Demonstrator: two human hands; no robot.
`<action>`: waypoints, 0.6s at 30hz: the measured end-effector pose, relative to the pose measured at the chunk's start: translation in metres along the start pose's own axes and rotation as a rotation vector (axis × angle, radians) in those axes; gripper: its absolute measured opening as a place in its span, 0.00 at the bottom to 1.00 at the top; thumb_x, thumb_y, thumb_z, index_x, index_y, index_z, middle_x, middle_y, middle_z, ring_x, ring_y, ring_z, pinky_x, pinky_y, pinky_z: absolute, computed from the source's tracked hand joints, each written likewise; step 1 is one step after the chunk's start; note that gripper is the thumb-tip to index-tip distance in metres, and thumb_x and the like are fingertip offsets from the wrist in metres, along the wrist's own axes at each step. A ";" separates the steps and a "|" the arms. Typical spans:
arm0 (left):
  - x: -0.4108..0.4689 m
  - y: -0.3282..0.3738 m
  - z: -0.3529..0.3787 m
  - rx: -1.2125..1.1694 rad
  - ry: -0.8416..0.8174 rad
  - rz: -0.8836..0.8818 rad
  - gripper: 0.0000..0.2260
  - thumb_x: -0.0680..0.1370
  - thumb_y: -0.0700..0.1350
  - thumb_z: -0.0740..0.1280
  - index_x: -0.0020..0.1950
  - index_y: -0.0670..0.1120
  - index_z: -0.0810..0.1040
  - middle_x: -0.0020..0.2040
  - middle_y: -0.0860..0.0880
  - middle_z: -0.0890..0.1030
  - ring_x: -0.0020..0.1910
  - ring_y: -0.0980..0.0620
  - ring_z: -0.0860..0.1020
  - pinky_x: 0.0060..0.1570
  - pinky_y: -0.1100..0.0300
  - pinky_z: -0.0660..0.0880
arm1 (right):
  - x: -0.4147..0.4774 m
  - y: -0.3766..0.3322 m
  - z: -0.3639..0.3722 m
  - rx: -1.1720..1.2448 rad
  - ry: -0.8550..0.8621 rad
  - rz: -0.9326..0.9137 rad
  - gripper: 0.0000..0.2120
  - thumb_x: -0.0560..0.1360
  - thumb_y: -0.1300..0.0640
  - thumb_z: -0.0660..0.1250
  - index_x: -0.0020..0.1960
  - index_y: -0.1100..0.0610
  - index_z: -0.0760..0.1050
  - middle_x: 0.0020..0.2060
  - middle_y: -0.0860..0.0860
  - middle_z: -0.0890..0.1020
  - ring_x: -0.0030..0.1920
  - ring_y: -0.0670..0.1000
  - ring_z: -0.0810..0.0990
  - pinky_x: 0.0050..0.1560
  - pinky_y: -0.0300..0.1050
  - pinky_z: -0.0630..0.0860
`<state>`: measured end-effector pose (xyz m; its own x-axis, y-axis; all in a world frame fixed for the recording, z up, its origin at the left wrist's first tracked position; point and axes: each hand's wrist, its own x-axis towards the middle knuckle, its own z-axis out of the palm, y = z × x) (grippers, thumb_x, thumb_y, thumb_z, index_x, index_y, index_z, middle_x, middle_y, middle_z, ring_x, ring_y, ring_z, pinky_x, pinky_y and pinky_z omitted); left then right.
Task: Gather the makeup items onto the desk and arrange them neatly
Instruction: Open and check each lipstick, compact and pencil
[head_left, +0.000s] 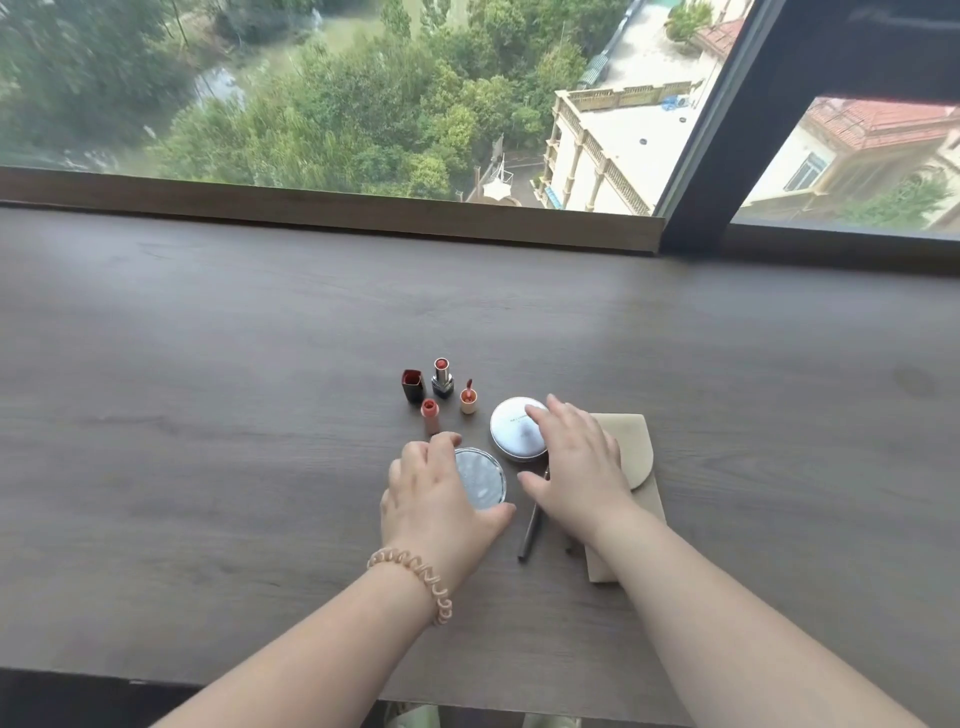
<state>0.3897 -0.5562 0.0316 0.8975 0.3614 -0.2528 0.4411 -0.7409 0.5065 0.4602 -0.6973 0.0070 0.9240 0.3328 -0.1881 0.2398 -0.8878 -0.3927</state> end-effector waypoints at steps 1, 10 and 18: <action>0.000 0.002 0.002 -0.010 0.004 0.007 0.36 0.66 0.61 0.71 0.69 0.54 0.61 0.65 0.53 0.65 0.68 0.51 0.62 0.65 0.57 0.61 | 0.004 0.001 -0.001 0.005 -0.027 0.012 0.34 0.73 0.50 0.67 0.74 0.46 0.55 0.77 0.48 0.54 0.76 0.50 0.50 0.72 0.49 0.49; -0.003 0.007 -0.002 -0.090 0.041 0.057 0.31 0.68 0.55 0.71 0.67 0.55 0.63 0.64 0.53 0.67 0.67 0.51 0.63 0.66 0.56 0.61 | 0.021 0.004 -0.002 0.056 0.044 0.047 0.32 0.69 0.50 0.69 0.70 0.47 0.63 0.67 0.47 0.69 0.68 0.50 0.65 0.67 0.46 0.56; -0.007 0.037 -0.048 -0.904 -0.304 0.099 0.41 0.60 0.51 0.78 0.69 0.61 0.63 0.64 0.53 0.70 0.56 0.54 0.78 0.52 0.59 0.74 | -0.026 -0.005 -0.079 1.186 -0.137 0.048 0.32 0.59 0.48 0.75 0.61 0.55 0.75 0.47 0.53 0.81 0.43 0.42 0.80 0.47 0.34 0.71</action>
<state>0.4002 -0.5592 0.0914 0.9473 0.0639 -0.3139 0.3144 0.0028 0.9493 0.4585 -0.7263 0.0856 0.8678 0.4025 -0.2914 -0.2848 -0.0777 -0.9554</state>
